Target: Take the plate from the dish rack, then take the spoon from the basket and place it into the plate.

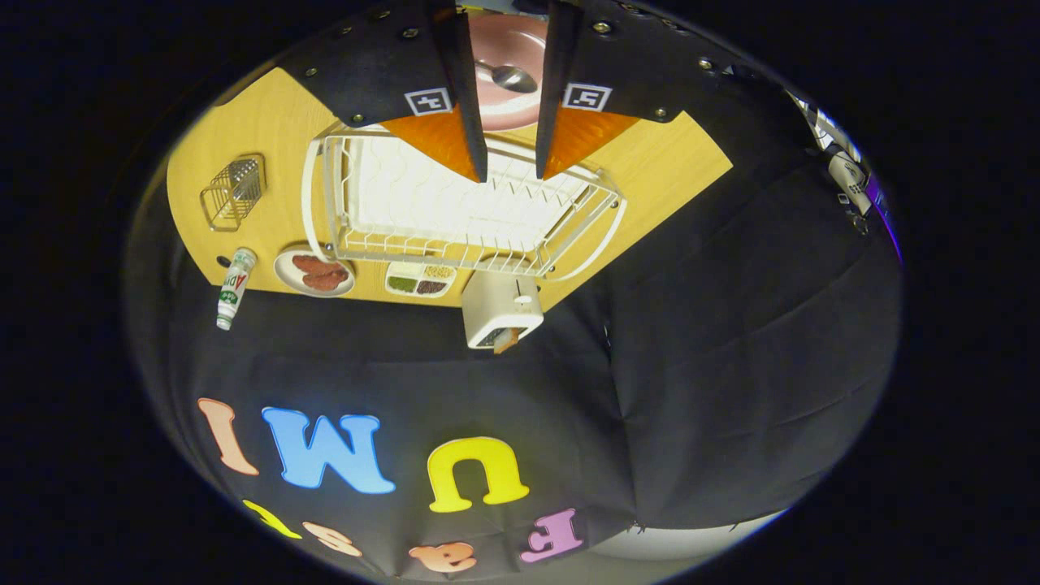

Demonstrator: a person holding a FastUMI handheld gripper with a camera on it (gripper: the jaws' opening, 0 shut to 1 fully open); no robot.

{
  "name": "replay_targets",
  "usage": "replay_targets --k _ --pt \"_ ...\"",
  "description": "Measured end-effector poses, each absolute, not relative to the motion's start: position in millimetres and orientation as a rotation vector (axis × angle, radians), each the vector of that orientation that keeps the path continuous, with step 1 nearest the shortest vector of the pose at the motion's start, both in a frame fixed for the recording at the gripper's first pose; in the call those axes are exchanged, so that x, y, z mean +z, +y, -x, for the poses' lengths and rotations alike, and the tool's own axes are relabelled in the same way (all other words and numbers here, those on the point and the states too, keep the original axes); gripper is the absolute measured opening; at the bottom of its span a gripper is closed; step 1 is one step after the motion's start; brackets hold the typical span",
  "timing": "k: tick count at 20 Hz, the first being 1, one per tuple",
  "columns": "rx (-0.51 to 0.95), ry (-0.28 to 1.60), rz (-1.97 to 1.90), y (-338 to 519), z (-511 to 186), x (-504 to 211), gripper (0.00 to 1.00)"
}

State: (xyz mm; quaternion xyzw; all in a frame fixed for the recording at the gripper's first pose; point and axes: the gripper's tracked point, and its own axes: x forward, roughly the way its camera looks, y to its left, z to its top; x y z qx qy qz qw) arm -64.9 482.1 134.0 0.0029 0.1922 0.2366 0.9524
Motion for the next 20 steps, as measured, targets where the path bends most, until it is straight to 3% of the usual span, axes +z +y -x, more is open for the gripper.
replay_targets --k 11,20 --pt "0.284 0.001 -0.030 353 33 321 0.35" --pt "0.128 -0.116 -0.048 251 21 375 0.35"
